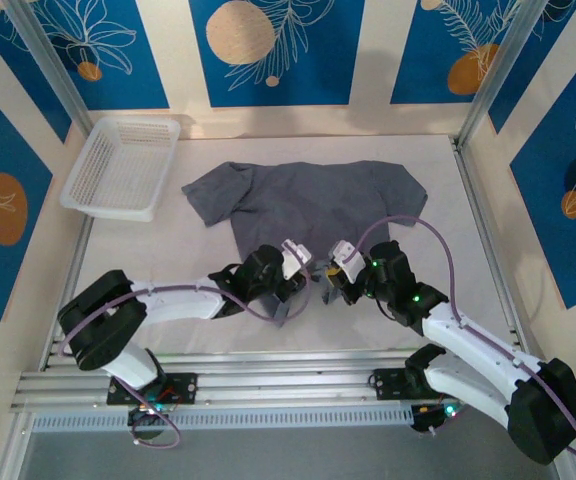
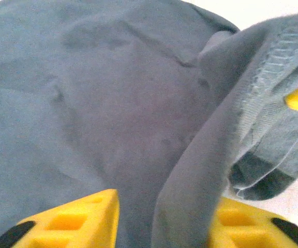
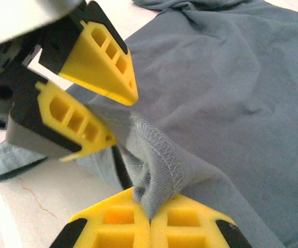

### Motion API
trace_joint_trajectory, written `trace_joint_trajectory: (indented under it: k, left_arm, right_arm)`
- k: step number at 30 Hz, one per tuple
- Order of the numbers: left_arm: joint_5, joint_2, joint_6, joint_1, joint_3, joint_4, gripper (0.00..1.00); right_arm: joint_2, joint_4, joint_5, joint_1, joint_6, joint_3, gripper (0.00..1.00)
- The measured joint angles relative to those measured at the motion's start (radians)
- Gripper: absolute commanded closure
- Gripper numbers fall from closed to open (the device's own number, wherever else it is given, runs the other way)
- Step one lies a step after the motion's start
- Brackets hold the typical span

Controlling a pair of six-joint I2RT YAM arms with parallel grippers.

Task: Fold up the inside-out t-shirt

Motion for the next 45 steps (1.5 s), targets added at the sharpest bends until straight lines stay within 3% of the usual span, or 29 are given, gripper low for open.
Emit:
trace_joint_trajectory:
  k: [6, 10, 13, 15, 18, 19, 21, 25, 28, 30, 36, 37, 39, 40, 43, 45]
  left_arm:
    - [0.012, -0.075, -0.018, 0.025, 0.0, 0.0, 0.73]
    - [0.051, -0.085, -0.021, 0.037, 0.007, -0.002, 0.94]
    - [0.076, -0.08, -0.018, 0.038, 0.009, -0.009, 0.98]
    - [0.112, -0.072, -0.018, 0.039, 0.01, -0.009, 0.83]
    - [0.217, -0.055, -0.018, 0.04, 0.019, -0.015, 0.41]
    - [0.255, -0.045, -0.022, 0.041, 0.027, -0.016, 0.34]
    - [0.304, -0.027, -0.03, 0.041, 0.039, -0.015, 0.31]
    - [0.328, 0.008, -0.051, 0.042, 0.042, -0.013, 0.47]
    - [0.317, 0.019, -0.066, 0.05, 0.042, -0.013, 0.83]
    - [0.309, 0.019, -0.076, 0.06, 0.042, -0.007, 0.98]
    - [0.295, 0.018, -0.09, 0.085, 0.032, 0.015, 1.0]
    - [0.297, 0.017, -0.093, 0.086, 0.031, 0.016, 1.0]
    - [0.307, 0.014, -0.101, 0.086, 0.031, 0.014, 1.0]
    - [0.315, 0.01, -0.106, 0.087, 0.031, 0.013, 1.0]
    - [0.363, -0.016, -0.141, 0.093, 0.052, -0.021, 1.0]
    - [0.398, -0.021, -0.163, 0.093, 0.109, -0.066, 1.0]
  right_arm:
    - [0.0, -0.026, 0.0, -0.001, -0.004, 0.0, 1.0]
    - [-0.001, -0.034, 0.0, -0.003, -0.008, 0.0, 1.0]
    - [-0.001, -0.038, 0.0, -0.003, -0.009, 0.0, 1.0]
    - [-0.001, -0.039, 0.001, -0.004, -0.011, 0.0, 1.0]
    - [-0.006, -0.045, 0.001, -0.006, -0.012, 0.0, 1.0]
    - [-0.008, -0.048, 0.001, -0.007, -0.012, 0.0, 1.0]
    - [-0.009, -0.048, 0.001, -0.008, -0.012, 0.0, 1.0]
    - [-0.009, -0.048, 0.0, -0.01, -0.012, 0.0, 1.0]
    - [-0.009, -0.05, 0.0, -0.01, -0.012, 0.0, 1.0]
    - [-0.009, -0.053, 0.0, -0.01, -0.012, 0.0, 1.0]
    - [-0.01, -0.055, -0.001, -0.014, -0.02, 0.0, 1.0]
    - [-0.01, -0.057, -0.003, -0.014, -0.023, 0.0, 0.9]
    - [-0.01, -0.071, -0.005, -0.014, -0.024, 0.0, 0.56]
    - [-0.014, -0.084, -0.005, -0.014, -0.027, 0.002, 0.43]
    - [-0.053, -0.142, -0.006, -0.004, -0.021, 0.025, 0.38]
    - [-0.106, -0.159, -0.014, 0.016, 0.007, 0.058, 0.45]
